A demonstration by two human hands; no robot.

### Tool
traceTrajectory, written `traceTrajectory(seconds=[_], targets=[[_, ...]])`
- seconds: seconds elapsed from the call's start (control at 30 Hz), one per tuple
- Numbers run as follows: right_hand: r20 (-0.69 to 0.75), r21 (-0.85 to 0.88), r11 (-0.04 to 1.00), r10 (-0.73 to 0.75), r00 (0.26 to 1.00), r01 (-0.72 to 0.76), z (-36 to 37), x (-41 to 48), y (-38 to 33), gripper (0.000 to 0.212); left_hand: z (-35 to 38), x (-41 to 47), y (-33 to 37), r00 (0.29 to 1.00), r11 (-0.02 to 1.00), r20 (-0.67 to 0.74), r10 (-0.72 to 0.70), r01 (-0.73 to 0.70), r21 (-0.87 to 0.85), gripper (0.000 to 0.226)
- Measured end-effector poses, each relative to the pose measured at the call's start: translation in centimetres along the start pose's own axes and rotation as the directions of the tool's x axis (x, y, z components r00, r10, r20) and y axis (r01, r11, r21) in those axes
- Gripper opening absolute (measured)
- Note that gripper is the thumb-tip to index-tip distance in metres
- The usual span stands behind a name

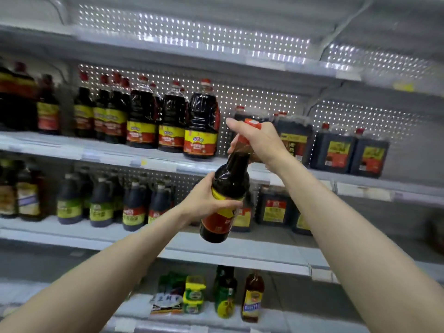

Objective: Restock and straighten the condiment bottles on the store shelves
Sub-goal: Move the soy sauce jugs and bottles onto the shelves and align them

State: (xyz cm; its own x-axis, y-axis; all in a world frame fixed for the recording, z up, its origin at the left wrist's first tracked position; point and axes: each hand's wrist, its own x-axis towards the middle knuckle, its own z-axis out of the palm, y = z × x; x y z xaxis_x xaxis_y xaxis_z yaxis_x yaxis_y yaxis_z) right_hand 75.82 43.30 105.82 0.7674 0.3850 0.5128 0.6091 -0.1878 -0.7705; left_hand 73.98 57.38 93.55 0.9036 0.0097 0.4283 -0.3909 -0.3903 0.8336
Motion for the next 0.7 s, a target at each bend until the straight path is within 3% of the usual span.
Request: traceTrajectory(seconds=[0.27,0.4,0.57,0.7], targets=[[0.102,0.031,0.978,-0.207,0.973,0.205,3.2,2.0,-4.9,0.056,-7.1,-0.7,2.5,0.991,0.998,-0.123,0.062,-0.058,0.032,0.068],[0.141,0.052,0.973,-0.228,0.963,0.223,6.5,2.8,-6.3,0.044,-11.3,-1.8,3.1,0.984,0.996,-0.159,0.082,-0.075,0.047,0.062],[0.209,0.074,0.971,-0.236,0.949,0.226,13.6,4.3,-8.8,0.033,-18.5,-4.4,2.0,0.978,0.996,-0.198,0.068,-0.056,0.067,0.06],[0.227,0.07,0.965,-0.262,0.938,0.253,21.4,5.4,-11.2,0.038,-25.8,-7.1,0.1,0.972,0.997,-0.231,0.043,-0.029,0.065,0.059]])
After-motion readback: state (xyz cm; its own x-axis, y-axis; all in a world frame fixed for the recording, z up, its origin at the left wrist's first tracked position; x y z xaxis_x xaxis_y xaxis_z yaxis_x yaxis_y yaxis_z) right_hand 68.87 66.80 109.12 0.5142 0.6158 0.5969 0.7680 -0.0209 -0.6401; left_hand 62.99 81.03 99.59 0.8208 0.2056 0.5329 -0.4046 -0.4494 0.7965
